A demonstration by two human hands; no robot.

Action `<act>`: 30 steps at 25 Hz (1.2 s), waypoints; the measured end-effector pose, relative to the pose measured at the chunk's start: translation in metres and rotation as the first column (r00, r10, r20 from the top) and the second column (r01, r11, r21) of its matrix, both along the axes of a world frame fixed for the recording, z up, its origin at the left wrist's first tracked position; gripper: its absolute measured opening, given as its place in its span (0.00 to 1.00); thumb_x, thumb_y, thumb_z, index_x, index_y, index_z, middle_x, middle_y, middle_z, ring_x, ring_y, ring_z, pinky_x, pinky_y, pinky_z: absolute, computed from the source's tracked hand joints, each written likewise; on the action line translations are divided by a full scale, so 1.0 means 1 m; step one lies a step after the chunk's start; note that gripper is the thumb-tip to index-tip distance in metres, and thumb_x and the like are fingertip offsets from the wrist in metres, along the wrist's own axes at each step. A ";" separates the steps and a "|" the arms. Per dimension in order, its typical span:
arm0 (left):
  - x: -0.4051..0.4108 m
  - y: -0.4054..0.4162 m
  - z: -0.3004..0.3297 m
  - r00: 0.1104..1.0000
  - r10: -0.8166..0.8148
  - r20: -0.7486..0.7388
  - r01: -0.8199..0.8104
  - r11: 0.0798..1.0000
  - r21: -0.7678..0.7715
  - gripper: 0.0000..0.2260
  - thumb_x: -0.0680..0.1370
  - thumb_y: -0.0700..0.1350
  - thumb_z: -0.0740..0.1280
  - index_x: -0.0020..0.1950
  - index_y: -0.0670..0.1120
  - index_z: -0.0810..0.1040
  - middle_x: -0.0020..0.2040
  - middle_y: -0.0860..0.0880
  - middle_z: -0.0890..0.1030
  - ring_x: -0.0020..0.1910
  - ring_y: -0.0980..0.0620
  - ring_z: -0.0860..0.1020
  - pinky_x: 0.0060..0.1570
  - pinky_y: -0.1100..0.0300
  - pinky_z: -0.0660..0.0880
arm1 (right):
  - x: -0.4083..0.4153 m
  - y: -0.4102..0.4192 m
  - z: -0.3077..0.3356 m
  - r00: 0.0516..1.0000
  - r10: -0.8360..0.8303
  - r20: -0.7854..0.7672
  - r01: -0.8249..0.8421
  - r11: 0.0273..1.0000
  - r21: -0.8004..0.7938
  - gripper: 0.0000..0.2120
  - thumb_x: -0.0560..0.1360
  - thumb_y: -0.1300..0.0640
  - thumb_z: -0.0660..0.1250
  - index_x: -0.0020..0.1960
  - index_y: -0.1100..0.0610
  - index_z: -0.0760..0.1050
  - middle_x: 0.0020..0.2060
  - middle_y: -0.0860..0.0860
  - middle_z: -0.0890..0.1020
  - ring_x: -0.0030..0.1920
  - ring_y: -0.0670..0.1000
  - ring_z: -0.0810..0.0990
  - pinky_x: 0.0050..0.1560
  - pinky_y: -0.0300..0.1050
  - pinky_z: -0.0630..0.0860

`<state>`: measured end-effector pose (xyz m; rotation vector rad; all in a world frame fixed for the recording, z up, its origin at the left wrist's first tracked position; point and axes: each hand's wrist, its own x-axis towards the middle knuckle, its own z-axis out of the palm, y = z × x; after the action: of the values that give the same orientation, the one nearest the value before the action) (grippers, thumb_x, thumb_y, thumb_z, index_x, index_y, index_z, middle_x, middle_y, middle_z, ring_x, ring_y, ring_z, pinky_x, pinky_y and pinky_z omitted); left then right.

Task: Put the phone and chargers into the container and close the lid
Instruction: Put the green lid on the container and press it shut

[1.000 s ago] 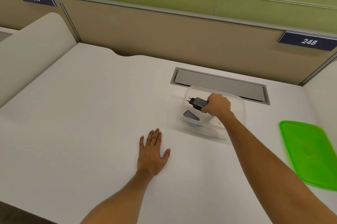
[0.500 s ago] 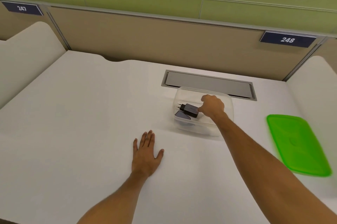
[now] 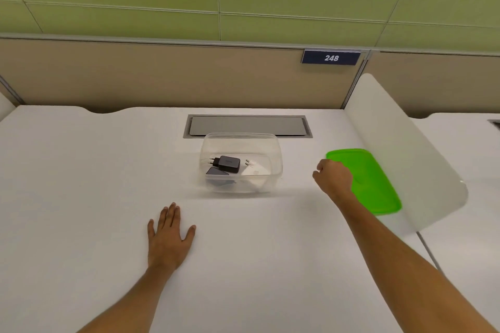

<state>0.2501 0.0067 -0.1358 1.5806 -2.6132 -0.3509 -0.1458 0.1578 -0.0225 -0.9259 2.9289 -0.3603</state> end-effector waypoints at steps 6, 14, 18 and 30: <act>-0.002 0.001 0.002 1.000 -0.003 0.028 0.003 1.000 0.015 0.35 0.75 0.63 0.45 0.78 0.45 0.50 0.79 0.51 0.49 0.77 0.53 0.47 0.74 0.48 0.40 | -0.015 0.071 -0.025 0.989 -0.148 0.022 0.146 0.986 0.074 0.08 0.70 0.55 0.65 0.45 0.60 0.78 0.44 0.58 0.82 0.46 0.60 0.80 0.39 0.45 0.72; -0.003 -0.002 0.003 1.000 -0.003 0.013 0.003 0.999 0.051 0.31 0.80 0.57 0.55 0.78 0.44 0.51 0.79 0.50 0.50 0.78 0.52 0.47 0.74 0.46 0.42 | -0.014 0.097 -0.039 0.969 -0.243 0.055 0.236 0.966 0.110 0.10 0.70 0.57 0.66 0.49 0.61 0.78 0.48 0.58 0.78 0.51 0.60 0.77 0.43 0.47 0.73; -0.006 -0.002 0.005 1.000 0.012 0.002 -0.012 0.998 0.063 0.31 0.80 0.56 0.57 0.77 0.44 0.53 0.79 0.50 0.52 0.77 0.52 0.48 0.74 0.46 0.42 | -0.014 0.098 -0.044 0.961 -0.268 0.068 0.257 0.957 0.137 0.09 0.70 0.61 0.64 0.49 0.60 0.80 0.48 0.57 0.79 0.52 0.60 0.78 0.45 0.46 0.74; -0.018 -0.013 0.024 0.963 0.095 -0.254 -0.073 0.993 0.095 0.30 0.79 0.53 0.62 0.76 0.44 0.56 0.78 0.48 0.56 0.77 0.51 0.49 0.74 0.46 0.45 | -0.034 0.053 0.015 0.901 -0.426 -0.086 0.353 0.833 -0.425 0.08 0.77 0.62 0.60 0.51 0.64 0.76 0.45 0.63 0.82 0.46 0.65 0.80 0.48 0.55 0.72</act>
<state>0.2324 -0.0067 -0.1123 1.5460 -2.3571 -0.6237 -0.1797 0.2105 -0.0075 -0.3718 3.2701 -0.9808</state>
